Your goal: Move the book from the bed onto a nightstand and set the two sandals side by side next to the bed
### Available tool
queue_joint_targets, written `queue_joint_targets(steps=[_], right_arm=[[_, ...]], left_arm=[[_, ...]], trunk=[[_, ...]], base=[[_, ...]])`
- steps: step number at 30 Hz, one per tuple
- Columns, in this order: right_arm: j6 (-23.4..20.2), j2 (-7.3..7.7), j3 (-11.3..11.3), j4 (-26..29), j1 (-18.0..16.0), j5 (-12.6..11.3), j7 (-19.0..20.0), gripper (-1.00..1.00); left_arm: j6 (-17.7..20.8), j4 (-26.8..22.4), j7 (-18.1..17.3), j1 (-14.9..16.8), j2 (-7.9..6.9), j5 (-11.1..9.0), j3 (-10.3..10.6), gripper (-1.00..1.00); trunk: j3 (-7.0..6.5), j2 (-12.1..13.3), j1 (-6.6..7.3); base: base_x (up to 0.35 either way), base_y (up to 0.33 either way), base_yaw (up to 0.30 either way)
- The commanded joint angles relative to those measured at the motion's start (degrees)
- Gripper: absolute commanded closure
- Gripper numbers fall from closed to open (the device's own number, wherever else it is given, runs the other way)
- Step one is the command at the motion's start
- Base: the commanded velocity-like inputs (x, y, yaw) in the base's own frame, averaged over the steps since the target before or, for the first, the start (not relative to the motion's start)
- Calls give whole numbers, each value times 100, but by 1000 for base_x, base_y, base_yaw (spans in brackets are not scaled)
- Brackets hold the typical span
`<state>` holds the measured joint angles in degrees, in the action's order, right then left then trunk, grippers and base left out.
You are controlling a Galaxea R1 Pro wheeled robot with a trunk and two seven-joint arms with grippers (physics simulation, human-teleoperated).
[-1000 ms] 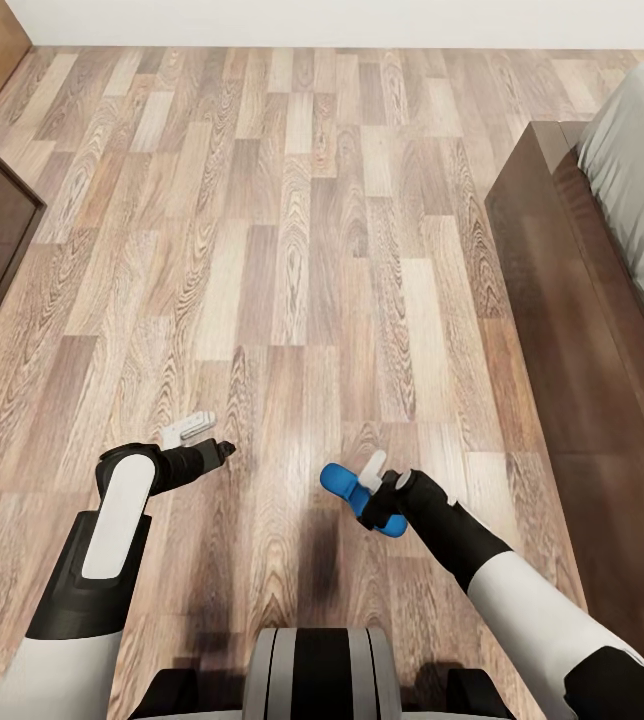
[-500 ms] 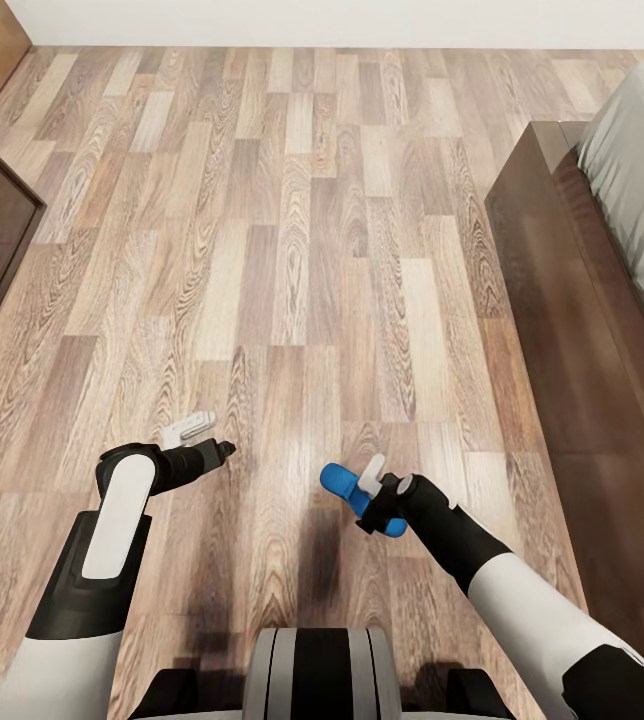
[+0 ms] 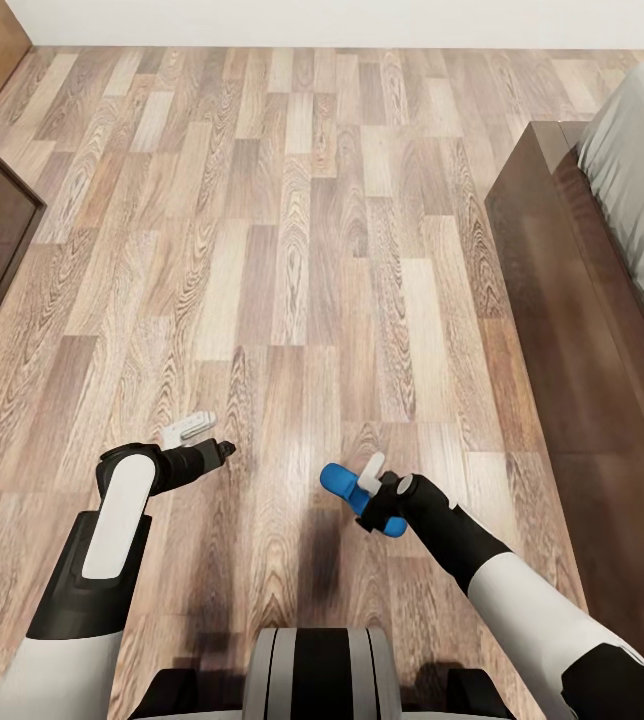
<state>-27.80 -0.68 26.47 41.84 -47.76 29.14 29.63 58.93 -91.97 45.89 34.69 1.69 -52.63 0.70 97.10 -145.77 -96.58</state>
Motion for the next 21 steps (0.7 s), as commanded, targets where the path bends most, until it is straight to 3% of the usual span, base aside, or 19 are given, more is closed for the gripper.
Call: queue_joint_targets(steps=[1,21], right_arm=[[-14,0,1,9,-4,61,14,-100],[152,5,-1,-239,-160,54,-91,-100]], left_arm=[[12,-5,60,3,0,-54,1,-100],[12,-5,63,3,7,-48,7,-100]], trunk=[[3,-1,1],[3,-1,1]], base=[[0,0,0],[0,0,0]])
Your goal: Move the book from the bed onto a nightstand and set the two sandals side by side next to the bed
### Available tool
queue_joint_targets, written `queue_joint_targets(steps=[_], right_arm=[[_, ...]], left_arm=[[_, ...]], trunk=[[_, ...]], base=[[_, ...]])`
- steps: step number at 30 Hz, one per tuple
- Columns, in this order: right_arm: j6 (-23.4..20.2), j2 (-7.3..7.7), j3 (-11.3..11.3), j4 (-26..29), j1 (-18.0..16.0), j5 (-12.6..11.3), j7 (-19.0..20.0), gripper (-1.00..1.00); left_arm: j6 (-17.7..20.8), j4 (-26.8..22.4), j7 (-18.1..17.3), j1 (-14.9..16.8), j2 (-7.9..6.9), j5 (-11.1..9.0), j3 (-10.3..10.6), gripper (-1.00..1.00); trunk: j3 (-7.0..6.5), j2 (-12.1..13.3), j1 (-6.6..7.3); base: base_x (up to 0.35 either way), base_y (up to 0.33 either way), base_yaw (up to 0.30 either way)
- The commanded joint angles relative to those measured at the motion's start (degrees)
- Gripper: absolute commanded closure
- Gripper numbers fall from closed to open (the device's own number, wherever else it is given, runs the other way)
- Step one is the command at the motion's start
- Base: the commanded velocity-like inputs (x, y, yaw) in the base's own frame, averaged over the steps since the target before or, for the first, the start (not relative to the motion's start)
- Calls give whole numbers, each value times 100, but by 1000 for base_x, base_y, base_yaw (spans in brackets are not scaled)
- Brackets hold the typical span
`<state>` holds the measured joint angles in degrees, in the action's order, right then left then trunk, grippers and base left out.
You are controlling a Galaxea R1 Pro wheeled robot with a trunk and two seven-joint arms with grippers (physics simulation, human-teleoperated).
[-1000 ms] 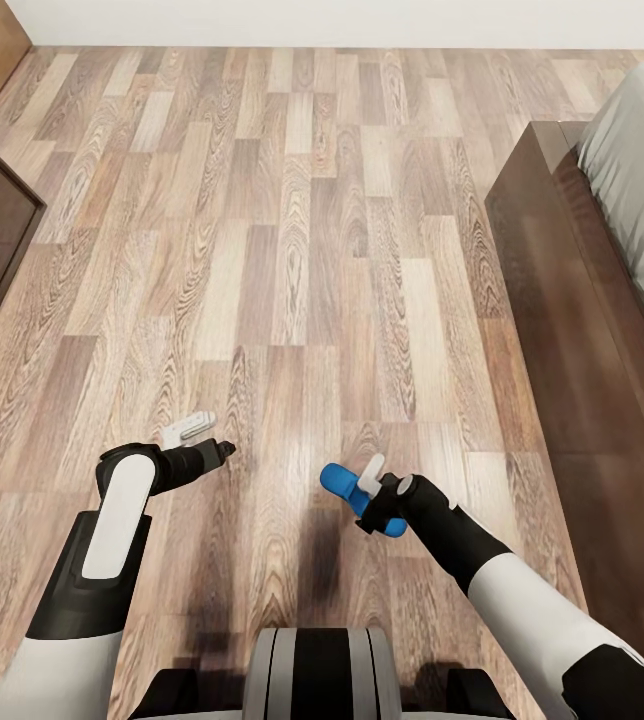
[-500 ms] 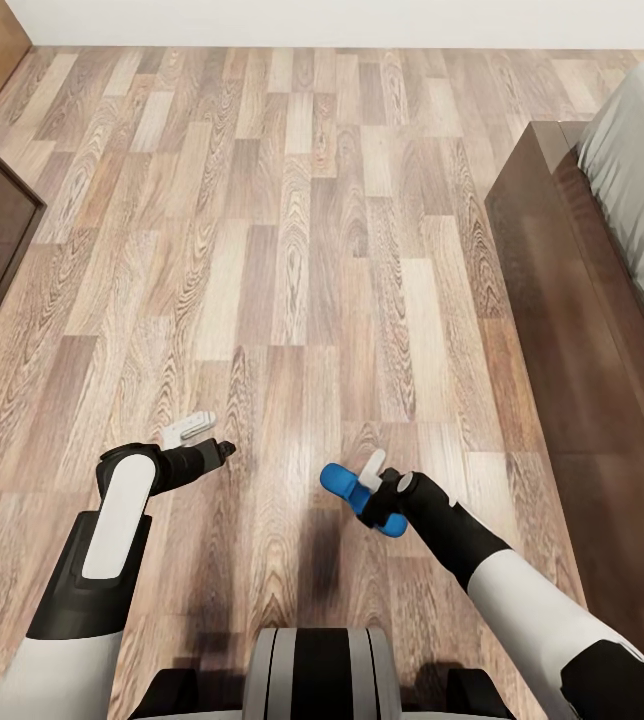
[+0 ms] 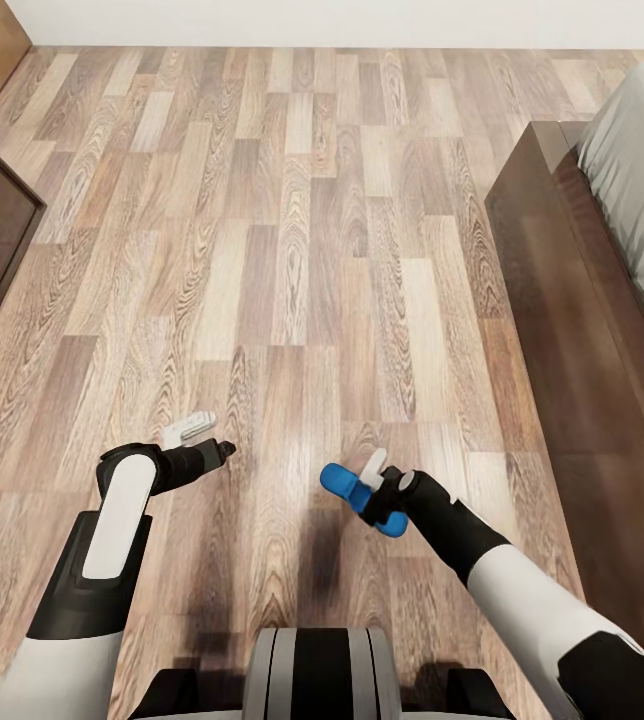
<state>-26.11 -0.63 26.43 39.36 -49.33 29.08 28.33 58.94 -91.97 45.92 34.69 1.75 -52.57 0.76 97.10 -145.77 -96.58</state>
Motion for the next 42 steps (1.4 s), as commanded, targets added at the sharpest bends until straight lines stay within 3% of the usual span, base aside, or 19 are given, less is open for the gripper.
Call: queue_joint_targets(steps=[1,42], right_arm=[[-11,1,3,-13,-17,59,40,-100],[165,-173,2,-663,-111,54,-56,-100]], left_arm=[[12,-5,59,3,1,-54,1,-100],[13,-5,64,3,9,-60,3,-100]], trunk=[[3,-1,1],[3,-1,1]], base=[[0,0,0],[0,0,0]])
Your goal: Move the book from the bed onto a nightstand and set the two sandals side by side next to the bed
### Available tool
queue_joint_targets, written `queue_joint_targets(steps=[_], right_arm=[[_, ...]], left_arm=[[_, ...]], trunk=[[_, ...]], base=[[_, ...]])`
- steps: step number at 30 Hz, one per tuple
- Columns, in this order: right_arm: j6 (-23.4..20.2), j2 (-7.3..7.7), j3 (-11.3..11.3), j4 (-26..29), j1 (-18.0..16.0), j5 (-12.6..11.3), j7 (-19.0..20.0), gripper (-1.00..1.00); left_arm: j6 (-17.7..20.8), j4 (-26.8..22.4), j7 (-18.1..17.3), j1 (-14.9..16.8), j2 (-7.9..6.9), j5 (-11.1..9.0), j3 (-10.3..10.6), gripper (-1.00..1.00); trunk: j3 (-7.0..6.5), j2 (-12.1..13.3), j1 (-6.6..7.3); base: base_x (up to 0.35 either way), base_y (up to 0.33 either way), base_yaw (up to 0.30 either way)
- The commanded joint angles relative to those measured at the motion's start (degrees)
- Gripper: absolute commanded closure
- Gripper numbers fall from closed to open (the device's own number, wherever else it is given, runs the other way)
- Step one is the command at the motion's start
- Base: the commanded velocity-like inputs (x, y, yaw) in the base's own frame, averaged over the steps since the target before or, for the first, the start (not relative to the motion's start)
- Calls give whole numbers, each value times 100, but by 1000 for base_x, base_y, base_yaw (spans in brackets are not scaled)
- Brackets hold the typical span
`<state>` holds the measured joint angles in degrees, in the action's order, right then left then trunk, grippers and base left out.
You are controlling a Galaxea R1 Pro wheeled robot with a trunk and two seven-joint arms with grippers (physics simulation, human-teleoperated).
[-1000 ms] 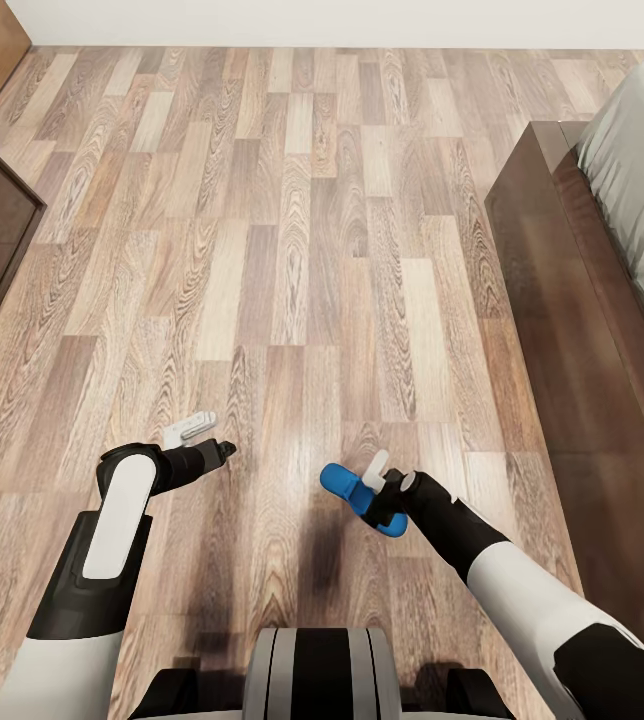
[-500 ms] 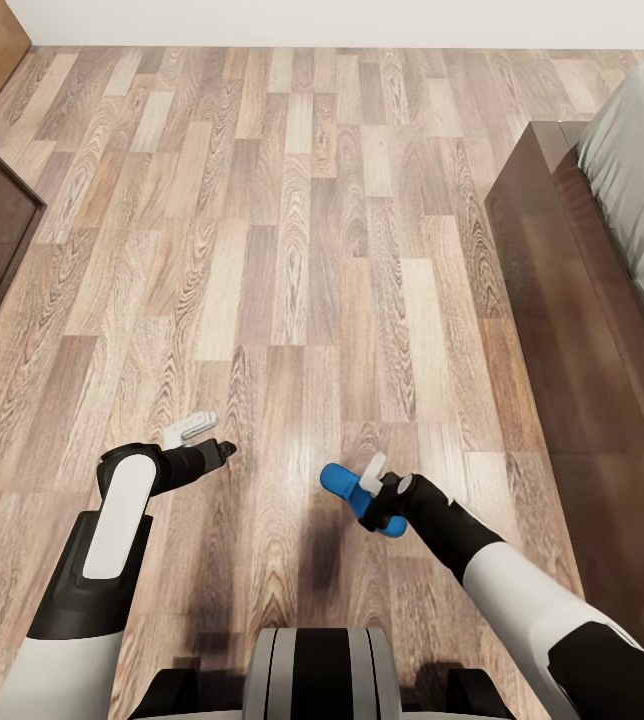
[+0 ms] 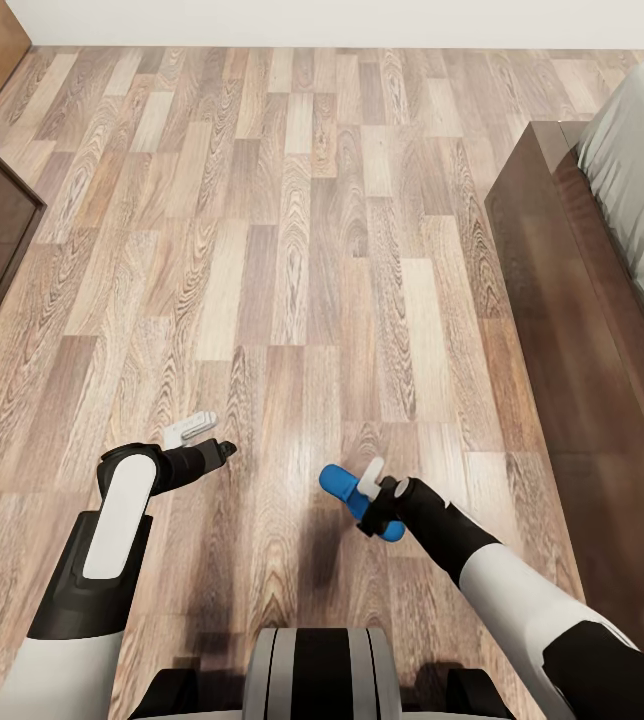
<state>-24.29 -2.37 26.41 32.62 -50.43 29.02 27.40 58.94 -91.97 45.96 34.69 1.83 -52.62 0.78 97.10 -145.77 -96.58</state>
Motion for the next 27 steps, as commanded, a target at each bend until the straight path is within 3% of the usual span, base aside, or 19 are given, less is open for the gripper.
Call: queue_joint_targets(steps=[1,7,8,27], right_arm=[[-17,1,5,9,-1,64,3,-100],[-6,0,5,1,-1,74,-139,-100],[-4,0,5,1,-1,73,-150,100],[122,0,5,-45,-2,55,-235,100]], left_arm=[[12,-5,59,3,1,-54,1,-100],[12,-6,60,3,-1,-55,1,-100],[12,-6,61,3,-2,-55,1,-100],[12,-8,57,-1,-9,-53,4,-100]], trunk=[[3,-1,1],[3,-1,1],[3,-1,1],[3,-1,1]], base=[[0,0,0],[0,0,0],[0,0,0],[0,0,0]])
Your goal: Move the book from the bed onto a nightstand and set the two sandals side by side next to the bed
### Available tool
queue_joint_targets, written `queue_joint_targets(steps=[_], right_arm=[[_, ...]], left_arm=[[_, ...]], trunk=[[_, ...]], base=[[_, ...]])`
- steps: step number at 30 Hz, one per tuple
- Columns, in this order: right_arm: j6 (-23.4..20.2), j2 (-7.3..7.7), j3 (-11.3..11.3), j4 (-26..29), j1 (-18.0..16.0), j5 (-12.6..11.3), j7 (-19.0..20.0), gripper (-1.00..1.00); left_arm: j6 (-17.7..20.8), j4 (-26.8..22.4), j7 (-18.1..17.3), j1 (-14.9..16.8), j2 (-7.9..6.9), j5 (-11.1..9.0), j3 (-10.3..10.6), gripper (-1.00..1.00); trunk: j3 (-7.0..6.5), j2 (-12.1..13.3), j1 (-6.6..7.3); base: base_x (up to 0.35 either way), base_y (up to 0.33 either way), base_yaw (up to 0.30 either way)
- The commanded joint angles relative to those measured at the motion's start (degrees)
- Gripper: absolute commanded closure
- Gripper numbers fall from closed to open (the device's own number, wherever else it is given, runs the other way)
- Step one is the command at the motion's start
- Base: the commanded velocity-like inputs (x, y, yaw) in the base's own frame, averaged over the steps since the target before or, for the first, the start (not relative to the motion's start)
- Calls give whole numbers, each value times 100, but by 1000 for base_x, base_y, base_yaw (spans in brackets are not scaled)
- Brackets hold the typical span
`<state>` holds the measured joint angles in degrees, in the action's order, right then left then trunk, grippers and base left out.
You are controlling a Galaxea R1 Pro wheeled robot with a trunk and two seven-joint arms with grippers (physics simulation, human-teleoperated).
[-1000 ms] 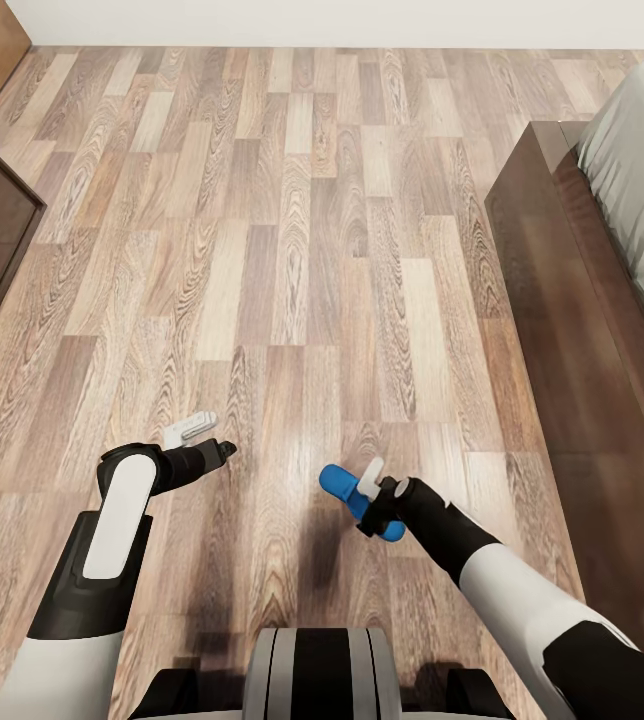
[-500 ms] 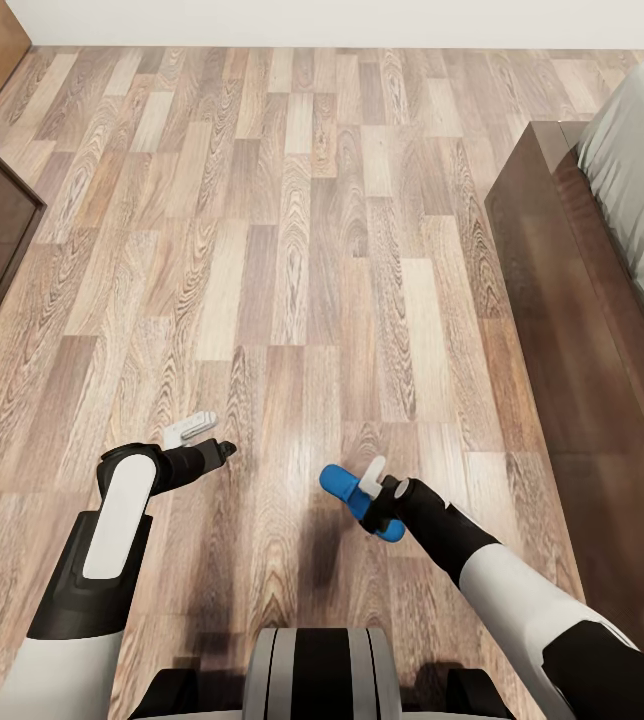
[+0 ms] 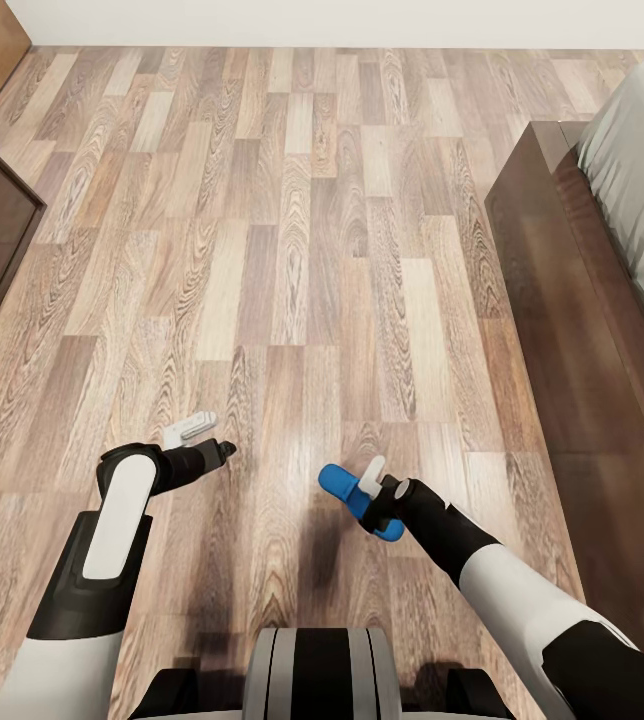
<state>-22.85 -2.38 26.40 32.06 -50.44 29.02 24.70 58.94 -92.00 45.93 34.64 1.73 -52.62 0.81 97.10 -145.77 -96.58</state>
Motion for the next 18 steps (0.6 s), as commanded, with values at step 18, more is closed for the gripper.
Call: queue_joint_targets(steps=[18], right_arm=[[-9,15,5,84,-1,44,68,100]], left_arm=[[8,-4,67,-65,11,-43,11,-100]], trunk=[[-63,3,9]], base=[[0,0,0]])
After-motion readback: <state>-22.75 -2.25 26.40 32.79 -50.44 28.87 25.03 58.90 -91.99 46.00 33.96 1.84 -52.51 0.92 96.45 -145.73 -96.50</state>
